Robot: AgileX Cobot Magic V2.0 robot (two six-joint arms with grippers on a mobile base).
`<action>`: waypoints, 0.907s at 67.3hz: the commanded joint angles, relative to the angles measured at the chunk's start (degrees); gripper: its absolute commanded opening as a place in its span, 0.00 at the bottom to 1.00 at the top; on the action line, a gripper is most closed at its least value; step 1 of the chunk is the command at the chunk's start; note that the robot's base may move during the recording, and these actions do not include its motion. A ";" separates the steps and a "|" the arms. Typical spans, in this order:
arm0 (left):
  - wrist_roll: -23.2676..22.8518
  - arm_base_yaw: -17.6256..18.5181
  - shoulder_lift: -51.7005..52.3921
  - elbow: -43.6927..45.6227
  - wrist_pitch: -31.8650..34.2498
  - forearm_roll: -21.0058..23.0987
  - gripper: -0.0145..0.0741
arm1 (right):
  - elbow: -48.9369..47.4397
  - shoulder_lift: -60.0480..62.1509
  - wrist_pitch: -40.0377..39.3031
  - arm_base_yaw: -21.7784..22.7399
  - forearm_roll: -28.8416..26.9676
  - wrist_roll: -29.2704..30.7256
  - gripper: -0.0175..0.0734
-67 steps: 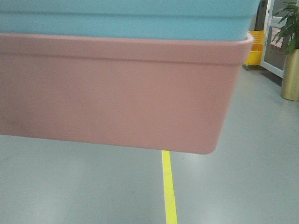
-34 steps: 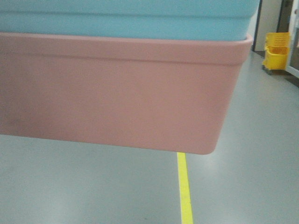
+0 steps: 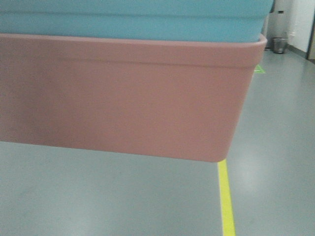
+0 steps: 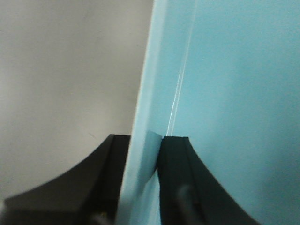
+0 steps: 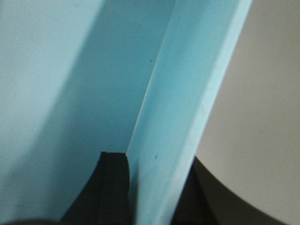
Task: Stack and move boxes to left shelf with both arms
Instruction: 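Hold the stacked bins with both grippers while the base turns away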
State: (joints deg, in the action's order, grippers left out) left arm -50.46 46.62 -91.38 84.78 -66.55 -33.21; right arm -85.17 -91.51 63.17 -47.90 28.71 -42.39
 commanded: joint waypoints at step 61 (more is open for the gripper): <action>-1.09 2.75 2.29 2.52 11.26 3.74 0.16 | -2.65 1.88 -13.32 -1.41 -1.47 -2.49 0.25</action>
State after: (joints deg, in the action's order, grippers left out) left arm -50.46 46.62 -91.38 84.78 -66.43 -33.21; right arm -85.17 -91.63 63.26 -47.90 28.81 -42.49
